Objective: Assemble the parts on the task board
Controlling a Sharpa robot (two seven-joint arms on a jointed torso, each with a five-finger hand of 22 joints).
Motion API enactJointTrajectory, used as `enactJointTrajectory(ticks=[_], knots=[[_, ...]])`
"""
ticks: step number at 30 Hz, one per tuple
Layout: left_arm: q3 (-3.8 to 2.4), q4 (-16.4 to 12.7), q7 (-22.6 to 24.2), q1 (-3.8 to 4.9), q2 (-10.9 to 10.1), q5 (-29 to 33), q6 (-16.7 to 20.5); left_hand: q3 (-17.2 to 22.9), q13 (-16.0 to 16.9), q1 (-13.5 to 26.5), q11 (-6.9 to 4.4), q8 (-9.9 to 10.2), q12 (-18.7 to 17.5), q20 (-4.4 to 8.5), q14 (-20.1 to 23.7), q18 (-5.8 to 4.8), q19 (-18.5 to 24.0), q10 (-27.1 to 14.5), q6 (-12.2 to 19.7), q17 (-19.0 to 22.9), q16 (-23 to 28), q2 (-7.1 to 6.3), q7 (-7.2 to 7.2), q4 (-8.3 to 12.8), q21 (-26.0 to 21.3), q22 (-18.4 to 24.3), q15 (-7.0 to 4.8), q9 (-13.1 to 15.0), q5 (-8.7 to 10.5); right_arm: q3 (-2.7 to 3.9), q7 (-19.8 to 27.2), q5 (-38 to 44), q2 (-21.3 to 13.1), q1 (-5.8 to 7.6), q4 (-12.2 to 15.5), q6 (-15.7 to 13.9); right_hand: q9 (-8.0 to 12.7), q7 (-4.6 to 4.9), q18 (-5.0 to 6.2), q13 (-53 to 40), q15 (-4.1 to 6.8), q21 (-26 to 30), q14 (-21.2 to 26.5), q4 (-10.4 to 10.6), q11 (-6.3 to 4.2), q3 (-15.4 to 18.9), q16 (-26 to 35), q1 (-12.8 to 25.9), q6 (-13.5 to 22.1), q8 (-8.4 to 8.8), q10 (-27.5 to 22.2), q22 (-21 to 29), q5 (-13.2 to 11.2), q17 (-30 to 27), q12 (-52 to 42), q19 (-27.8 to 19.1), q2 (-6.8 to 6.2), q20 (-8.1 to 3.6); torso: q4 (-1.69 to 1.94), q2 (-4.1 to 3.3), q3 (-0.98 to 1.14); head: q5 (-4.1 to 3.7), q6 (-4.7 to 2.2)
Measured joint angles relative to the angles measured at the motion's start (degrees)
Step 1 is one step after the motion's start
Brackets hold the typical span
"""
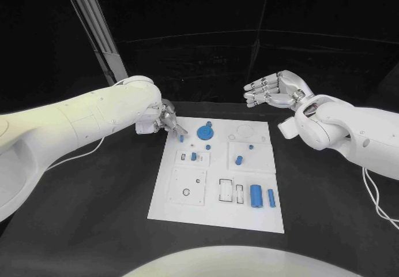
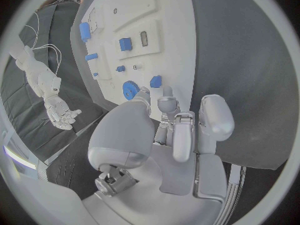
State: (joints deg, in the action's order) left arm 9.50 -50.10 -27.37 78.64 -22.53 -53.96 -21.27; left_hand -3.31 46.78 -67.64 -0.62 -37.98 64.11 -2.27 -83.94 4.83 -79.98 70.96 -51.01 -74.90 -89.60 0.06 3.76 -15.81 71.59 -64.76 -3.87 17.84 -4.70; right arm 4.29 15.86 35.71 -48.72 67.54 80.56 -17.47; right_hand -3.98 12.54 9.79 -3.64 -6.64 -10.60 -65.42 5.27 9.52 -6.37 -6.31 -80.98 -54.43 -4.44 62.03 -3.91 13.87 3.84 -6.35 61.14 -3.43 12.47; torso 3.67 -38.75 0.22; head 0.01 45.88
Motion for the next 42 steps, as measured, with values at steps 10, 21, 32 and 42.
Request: enactJointTrajectory(ticks=[10,21,32,42], knots=[[0.26,-0.16,0.15,-0.34,0.77,-0.11,-0.76,-0.16,0.14,-0.23,0.08,0.00,0.00,0.00,0.00,0.00,0.00,0.08,-0.09,0.00,0.00,0.23,-0.08,0.16,0.00,-0.09,0.00,-0.05,0.00,0.00,0.01,0.01,0.16,0.00,0.00,0.02,0.00,0.00,0.00,0.00,0.00,0.00,0.00,0.00,0.00,0.00,0.00,0.00,0.00,0.00,0.00,0.00,0.00,0.00,0.00,0.00,0.00,0.00,0.05,0.00,0.00,-0.09,0.08],[0.28,0.30,0.14,-0.41,1.19,-0.79,-0.81,-0.16,0.17,-0.78,0.21,0.00,0.00,0.00,0.00,0.00,0.00,0.20,-0.27,0.00,0.00,0.78,-0.26,0.16,0.00,-0.12,0.00,-0.10,0.00,0.00,0.01,0.02,0.28,0.00,-0.11,0.05,0.01,0.00,0.00,0.00,0.00,0.00,0.00,0.00,0.00,0.00,0.00,0.00,0.00,0.00,0.00,0.00,0.00,0.01,0.00,0.00,0.00,0.00,0.10,0.02,0.02,-0.28,0.22],[0.28,0.51,0.14,-0.42,1.49,-1.11,-0.94,0.82,0.10,-3.19,-0.01,0.29,0.00,0.00,0.00,0.00,0.00,0.41,-0.64,0.00,0.00,2.49,-0.21,1.14,0.00,-0.11,0.00,-0.47,0.00,0.00,0.01,0.02,0.38,0.00,-0.25,0.07,0.01,0.00,0.00,0.00,0.00,0.00,0.00,-0.17,0.00,0.17,0.00,0.00,0.00,0.00,0.00,0.00,0.00,0.01,0.00,0.00,0.00,0.00,0.17,0.03,0.03,-0.30,0.35],[0.27,0.49,0.23,-0.42,1.56,-1.19,-1.45,3.33,-0.14,-7.72,-0.21,0.67,0.00,0.19,0.00,0.00,-0.19,0.61,-1.44,0.00,0.00,3.57,-0.59,4.44,0.00,-0.43,0.00,-0.80,0.00,0.00,0.01,0.02,0.58,0.00,-0.43,0.15,0.01,0.00,0.00,0.00,0.00,0.00,0.00,-0.16,0.00,0.17,0.00,0.00,0.00,0.00,0.00,0.00,0.00,0.00,0.00,0.00,0.00,0.00,0.18,0.07,0.06,-0.33,0.53]])
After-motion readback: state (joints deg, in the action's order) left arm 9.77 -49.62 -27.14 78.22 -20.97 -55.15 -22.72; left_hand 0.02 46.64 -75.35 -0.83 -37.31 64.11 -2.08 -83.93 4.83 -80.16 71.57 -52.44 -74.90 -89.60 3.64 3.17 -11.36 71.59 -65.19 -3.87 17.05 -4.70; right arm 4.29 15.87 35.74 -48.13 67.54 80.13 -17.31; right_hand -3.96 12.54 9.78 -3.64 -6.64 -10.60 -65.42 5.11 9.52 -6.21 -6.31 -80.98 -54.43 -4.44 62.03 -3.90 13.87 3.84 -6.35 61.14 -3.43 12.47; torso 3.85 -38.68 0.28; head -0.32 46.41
